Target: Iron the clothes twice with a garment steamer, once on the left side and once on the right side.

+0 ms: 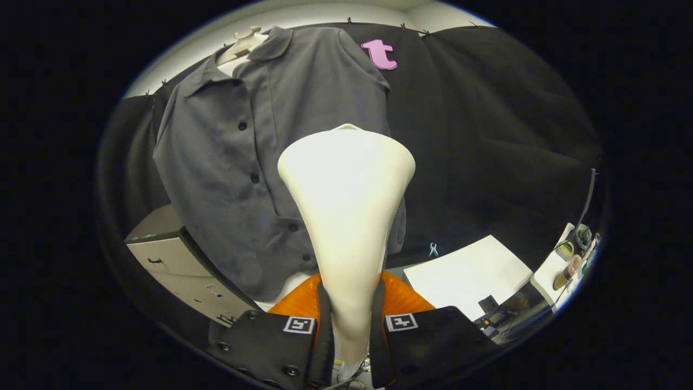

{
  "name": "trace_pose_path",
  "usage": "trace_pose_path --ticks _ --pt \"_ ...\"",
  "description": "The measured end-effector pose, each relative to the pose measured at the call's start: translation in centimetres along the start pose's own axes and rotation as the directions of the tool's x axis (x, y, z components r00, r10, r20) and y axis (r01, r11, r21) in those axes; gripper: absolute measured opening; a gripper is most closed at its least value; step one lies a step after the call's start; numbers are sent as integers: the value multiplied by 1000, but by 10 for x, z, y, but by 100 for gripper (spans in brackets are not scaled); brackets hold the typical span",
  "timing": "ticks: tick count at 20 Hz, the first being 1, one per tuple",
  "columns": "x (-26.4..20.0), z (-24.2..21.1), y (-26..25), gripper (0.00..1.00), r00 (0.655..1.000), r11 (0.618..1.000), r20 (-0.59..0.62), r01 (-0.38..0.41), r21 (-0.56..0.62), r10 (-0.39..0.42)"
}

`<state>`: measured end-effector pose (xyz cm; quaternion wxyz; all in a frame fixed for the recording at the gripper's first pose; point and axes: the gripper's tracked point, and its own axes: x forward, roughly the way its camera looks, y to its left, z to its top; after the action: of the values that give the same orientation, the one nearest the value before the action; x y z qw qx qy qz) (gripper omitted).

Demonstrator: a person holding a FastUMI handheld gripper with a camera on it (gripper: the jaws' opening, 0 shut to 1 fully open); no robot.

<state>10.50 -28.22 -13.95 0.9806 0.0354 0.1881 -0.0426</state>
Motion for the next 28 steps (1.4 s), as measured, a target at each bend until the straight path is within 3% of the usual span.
trace_pose_path --ticks 3,13,28 --pt "-29 46 9 34 997 1000 81 -4 -16 5" --pt "-89 130 54 34 958 996 278 -58 -62 73" --pt "-83 88 83 34 966 993 233 -106 -49 114"
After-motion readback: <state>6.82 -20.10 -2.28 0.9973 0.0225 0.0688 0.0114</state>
